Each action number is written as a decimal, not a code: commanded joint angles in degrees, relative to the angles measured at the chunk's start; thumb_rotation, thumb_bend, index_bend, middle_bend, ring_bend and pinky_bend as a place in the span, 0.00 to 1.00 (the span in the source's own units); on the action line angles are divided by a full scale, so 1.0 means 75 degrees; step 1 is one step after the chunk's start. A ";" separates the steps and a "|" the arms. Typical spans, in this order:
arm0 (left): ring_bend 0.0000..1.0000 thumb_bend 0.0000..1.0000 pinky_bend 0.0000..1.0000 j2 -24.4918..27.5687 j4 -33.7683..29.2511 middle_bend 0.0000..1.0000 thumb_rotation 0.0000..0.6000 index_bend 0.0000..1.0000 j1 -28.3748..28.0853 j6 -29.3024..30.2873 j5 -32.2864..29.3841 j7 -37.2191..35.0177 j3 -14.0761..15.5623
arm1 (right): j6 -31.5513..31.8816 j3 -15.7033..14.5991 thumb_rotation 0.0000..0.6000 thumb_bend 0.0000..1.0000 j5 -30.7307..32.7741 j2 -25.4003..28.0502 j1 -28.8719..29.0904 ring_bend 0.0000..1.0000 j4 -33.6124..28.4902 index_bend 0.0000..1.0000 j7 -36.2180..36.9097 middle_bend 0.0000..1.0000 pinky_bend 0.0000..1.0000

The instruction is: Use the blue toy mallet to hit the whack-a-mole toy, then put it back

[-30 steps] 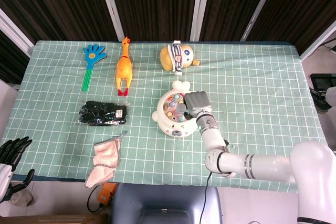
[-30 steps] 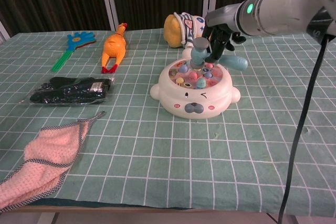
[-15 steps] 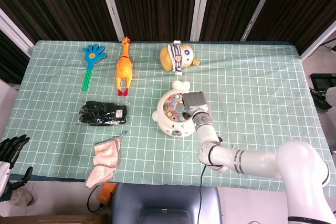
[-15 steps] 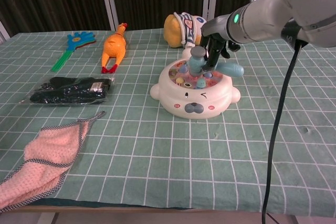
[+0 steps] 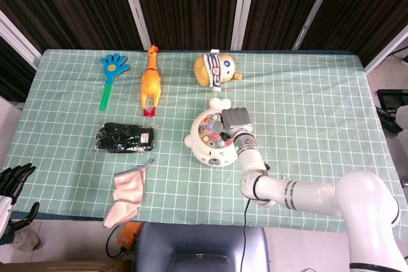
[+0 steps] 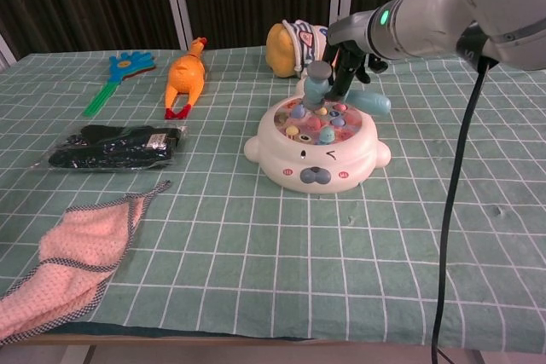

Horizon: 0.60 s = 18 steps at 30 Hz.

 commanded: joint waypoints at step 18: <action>0.00 0.43 0.00 0.0036 0.0073 0.04 1.00 0.03 -0.0043 -0.0177 -0.0320 -0.0201 -0.0116 | -0.0551 0.0161 1.00 0.53 0.0389 -0.0866 0.0473 0.80 0.1484 1.00 -0.0345 0.73 1.00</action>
